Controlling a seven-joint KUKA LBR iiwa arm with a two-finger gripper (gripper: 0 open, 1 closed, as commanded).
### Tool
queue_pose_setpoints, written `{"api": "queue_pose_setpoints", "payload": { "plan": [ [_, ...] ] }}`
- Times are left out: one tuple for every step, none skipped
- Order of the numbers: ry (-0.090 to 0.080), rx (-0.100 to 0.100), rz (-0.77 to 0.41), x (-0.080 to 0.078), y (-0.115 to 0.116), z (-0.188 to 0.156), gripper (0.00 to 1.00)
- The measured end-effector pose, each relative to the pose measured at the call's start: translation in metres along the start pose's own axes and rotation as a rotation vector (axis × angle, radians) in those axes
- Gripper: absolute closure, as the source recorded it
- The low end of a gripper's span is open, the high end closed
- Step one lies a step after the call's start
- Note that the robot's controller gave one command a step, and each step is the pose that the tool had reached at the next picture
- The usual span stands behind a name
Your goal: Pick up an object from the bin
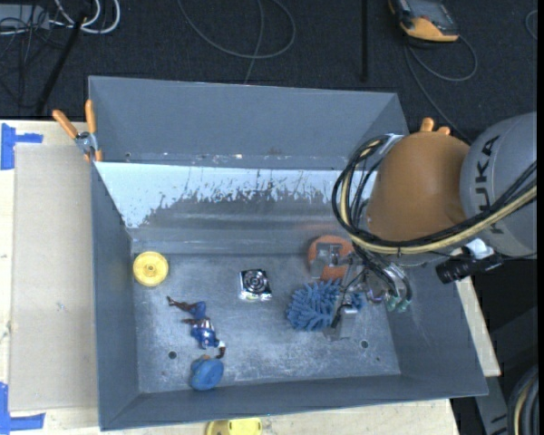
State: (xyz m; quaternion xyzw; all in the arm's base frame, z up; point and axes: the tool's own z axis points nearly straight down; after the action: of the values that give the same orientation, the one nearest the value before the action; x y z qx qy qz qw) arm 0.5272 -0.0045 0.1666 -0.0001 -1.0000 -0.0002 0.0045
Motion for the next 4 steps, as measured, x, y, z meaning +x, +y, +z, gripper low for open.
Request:
{"api": "queue_pose_setpoints", "payload": {
  "plan": [
    [-0.008, 0.000, 0.000, -0.002, 0.000, -0.004, 0.00],
    [-0.007, 0.000, 0.080, -0.026, -0.001, 0.074, 1.00],
    [-0.007, 0.000, 0.080, -0.026, -0.001, 0.074, 1.00],
    [-0.010, 0.000, 0.089, -0.055, 0.006, 0.007, 1.00]
  ]
}}
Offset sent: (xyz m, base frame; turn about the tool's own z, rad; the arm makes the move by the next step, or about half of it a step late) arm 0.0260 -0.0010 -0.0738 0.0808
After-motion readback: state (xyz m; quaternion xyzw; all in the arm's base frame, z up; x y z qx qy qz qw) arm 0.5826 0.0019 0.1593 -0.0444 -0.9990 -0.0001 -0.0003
